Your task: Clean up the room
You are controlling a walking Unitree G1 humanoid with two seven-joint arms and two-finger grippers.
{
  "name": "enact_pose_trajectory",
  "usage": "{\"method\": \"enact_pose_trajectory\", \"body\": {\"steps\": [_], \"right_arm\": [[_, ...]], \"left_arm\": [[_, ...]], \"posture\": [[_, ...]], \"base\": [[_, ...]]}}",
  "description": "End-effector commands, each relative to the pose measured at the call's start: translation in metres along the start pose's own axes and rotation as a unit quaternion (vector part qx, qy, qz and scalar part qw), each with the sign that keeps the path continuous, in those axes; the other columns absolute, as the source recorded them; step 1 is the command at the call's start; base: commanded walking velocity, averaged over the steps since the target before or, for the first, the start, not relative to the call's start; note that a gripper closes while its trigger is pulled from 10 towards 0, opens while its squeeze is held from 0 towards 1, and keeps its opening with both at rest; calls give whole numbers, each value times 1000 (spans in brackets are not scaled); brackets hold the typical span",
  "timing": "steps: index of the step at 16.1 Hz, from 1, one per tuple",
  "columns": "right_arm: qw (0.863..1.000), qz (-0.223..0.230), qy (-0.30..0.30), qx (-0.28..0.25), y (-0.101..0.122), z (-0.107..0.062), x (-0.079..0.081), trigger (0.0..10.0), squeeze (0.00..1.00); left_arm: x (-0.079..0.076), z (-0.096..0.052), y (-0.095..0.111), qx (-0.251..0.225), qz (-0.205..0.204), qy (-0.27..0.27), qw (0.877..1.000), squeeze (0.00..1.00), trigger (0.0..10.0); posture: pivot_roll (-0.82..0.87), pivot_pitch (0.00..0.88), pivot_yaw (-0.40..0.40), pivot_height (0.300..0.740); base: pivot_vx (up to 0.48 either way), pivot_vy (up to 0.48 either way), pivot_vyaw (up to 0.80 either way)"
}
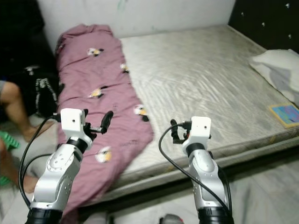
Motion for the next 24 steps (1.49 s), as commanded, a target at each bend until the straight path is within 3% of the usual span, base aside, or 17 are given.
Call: {"method": "enact_pose_trajectory", "body": {"steps": [1,14,18,20,24], "right_arm": [[1000,4,18,-11,7,2,11,10000,0],[1000,-1,20,-12,10,5,12,10000,0],[999,0,24,-24,16,3,13,10000,0],[999,2,23,-25,17,2,11,10000,0],[999,7,28,-37,20,1,14,10000,0]], "left_arm": [[11,-2,3,-4,16,20,1000,0,10000],[17,-4,6,-7,36,47,998,0,10000],[22,-10,10,-8,60,76,995,0,10000],[24,-16,5,0,52,73,996,0,10000],[31,-16,8,0,53,94,994,0,10000]], "posture": [[-37,0,0,740],[-29,0,-1,740],[-22,0,-11,740],[-18,0,-14,740],[-18,0,-11,740]], "base": [[0,0,0],[0,0,38],[0,0,0],[0,0,0],[0,0,0]]}}
Point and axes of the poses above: a point about 5 cm out from each wrist's last joint towards the gripper, its own z axis pointing out of the wrist towards the gripper, its own y axis along the axis of the wrist's last joint, x = y × z, the point moved 4 cm from there along z, pointing out of the wrist towards the gripper, and after that the axes turned 7 degrees about z, right-handed, at the moved point
